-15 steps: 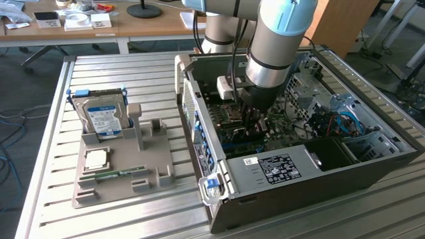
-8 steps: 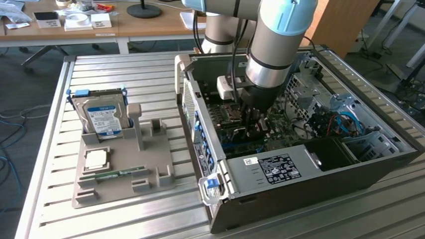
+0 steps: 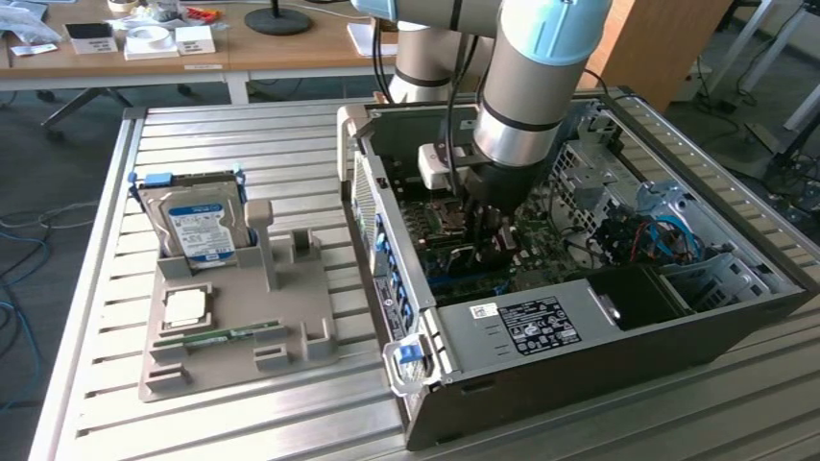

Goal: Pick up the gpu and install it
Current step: 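Insert the gpu into the slot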

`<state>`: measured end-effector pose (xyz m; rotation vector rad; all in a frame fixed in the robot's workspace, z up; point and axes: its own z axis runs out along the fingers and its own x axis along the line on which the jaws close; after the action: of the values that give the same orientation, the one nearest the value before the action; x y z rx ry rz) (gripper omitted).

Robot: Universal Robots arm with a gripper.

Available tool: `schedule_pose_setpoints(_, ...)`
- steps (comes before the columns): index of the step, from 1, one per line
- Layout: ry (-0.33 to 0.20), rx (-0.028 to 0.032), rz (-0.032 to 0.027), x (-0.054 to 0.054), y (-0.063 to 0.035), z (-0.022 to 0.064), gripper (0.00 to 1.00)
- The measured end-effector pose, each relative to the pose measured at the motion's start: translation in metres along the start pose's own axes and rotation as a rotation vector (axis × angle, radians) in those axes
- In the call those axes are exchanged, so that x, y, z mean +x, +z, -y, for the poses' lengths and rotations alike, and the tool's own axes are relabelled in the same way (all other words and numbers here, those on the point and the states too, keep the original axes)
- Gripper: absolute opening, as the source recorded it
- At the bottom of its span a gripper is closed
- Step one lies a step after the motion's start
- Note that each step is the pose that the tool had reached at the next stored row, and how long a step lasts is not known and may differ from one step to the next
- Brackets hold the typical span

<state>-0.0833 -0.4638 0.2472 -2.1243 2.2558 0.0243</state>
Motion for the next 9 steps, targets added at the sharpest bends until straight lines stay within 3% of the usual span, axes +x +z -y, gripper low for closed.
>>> schedule_pose_setpoints(8,0.0,0.0,-0.0001,0.0,0.0,0.0,0.39)
schedule_pose_setpoints(9,0.0,-0.0001,-0.0008,0.0001,-0.0001,-0.0001,0.33)
